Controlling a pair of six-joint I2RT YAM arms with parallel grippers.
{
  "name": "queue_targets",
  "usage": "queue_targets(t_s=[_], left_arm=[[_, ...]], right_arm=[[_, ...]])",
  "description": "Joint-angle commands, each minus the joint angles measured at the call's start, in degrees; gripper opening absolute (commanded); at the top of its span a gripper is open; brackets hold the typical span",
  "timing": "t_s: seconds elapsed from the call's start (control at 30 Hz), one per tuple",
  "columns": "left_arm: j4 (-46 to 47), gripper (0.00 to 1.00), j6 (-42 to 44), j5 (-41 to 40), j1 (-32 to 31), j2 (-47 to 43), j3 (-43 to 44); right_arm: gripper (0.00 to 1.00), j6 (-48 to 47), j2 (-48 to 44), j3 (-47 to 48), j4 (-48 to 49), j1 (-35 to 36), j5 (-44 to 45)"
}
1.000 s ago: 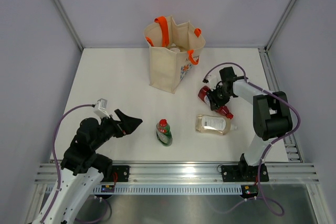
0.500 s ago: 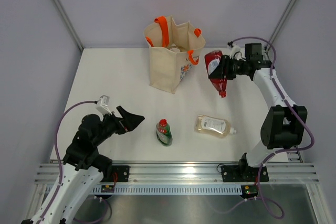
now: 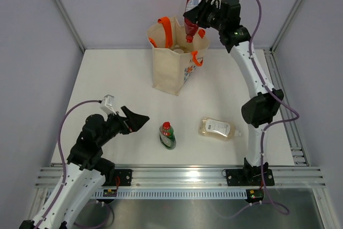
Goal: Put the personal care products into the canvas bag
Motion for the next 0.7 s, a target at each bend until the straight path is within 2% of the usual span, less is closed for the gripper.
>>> queue_targets(t_s=[0.0,0.13,0.2,0.23,0.27,0.37,0.4,0.47,0.5,0.67], left_arm=[[4.18,0.99,2.4,1.68,0.16,0.92,-0.2],[3.22,0.99,3.98,2.12,0.16,1.45,0.33],[2.61,0.99,4.51,2.12,0.16,1.45,0.59],[2.34,0.99,4.6,2.12,0.16,1.36,0.68],[2.08,0.99,4.95,2.29,0.16,1.36,0.94],[0.76,0.99,6.0,2.82,0.16,1.36,1.56],[0.32,0.99,6.36,3.6,0.16,1.36,1.74],[-0.56,0.99,7.49,4.31,0.16,1.45,2.96],[-1.43,0.99,7.94,4.58,0.16,1.54,3.58],[-6.26,0.99,10.31,3.7,0.07,3.64,10.32]], right_arm=[[0.0,4.89,8.02,8.56,15.25,2.37,11.83],[0.0,1.02,16.56,16.85,18.17,4.75,15.88],[0.01,-1.44,18.41,15.73,19.41,5.72,15.63],[0.06,-3.19,18.34,14.24,22.81,5.9,14.67],[0.17,-6.69,17.99,10.74,23.63,6.07,14.31],[0.36,-12.24,15.09,5.54,25.66,6.43,11.06],[0.56,-13.22,13.17,3.0,25.48,6.43,10.36],[0.81,-18.55,11.23,0.87,23.91,6.43,8.61],[0.99,-20.07,9.13,0.51,23.12,6.43,6.94],[0.99,-34.28,1.74,2.0,10.21,5.47,0.0]])
